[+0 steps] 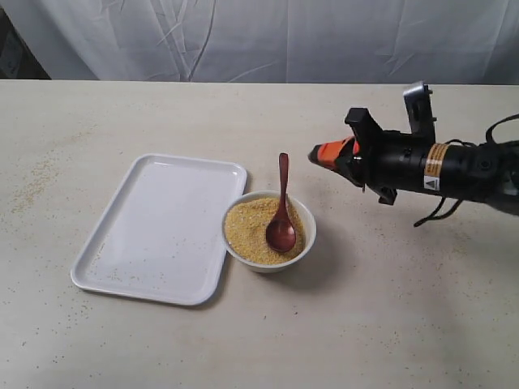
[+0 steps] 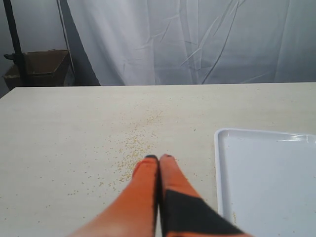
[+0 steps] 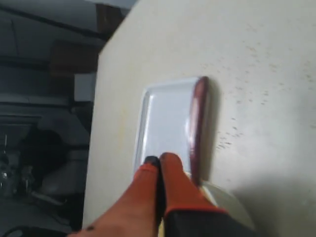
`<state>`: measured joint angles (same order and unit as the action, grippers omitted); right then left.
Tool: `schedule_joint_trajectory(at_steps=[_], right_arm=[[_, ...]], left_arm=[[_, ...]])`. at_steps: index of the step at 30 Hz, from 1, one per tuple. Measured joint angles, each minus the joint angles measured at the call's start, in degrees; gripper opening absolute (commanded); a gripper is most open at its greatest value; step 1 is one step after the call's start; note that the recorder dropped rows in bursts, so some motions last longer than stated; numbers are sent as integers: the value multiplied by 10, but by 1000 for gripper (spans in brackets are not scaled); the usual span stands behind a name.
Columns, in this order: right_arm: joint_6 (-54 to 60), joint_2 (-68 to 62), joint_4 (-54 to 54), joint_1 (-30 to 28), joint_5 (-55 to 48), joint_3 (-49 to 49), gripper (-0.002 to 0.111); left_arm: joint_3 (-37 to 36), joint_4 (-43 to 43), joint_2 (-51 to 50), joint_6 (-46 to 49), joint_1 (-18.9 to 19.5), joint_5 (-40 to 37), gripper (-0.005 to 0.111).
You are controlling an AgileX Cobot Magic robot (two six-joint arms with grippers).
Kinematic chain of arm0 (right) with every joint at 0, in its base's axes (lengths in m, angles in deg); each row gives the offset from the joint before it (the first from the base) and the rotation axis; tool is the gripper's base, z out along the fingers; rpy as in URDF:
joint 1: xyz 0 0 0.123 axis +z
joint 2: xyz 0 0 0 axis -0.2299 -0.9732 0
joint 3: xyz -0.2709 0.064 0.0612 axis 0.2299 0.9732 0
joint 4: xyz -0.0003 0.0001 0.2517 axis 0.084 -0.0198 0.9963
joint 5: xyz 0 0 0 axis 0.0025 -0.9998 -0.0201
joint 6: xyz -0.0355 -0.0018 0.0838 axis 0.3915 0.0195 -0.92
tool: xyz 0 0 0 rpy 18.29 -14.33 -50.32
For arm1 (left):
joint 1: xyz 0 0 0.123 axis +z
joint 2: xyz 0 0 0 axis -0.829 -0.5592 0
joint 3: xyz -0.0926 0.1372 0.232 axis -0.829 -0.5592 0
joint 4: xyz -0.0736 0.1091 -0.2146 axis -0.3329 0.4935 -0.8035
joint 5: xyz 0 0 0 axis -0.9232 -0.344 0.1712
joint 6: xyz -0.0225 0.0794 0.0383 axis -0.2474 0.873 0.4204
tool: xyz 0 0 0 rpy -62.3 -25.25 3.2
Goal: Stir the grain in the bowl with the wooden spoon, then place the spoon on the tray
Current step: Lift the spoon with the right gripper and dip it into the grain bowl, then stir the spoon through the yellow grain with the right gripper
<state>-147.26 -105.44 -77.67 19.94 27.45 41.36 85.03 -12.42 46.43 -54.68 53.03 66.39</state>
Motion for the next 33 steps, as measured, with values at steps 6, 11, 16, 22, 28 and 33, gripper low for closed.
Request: schedule_joint_trajectory(at_steps=[6,11,16,22,28,33], right_arm=[[-108,-120,-175,-34,34,-156,57],[-133,-212,-182,-27,103,-256,57],[-137,-237,-184,10,104,-282,43],[-137,-237,-160,19,85,-287,0],[-137,-236,-93,19,92,-287,0],[-75,-200,-23,29,129,-287,0]], left_arm=[[0,0,0,0,0,0,0],[0,0,0,0,0,0,0],[0,0,0,0,0,0,0],[0,0,0,0,0,0,0],[0,0,0,0,0,0,0],[0,0,0,0,0,0,0]])
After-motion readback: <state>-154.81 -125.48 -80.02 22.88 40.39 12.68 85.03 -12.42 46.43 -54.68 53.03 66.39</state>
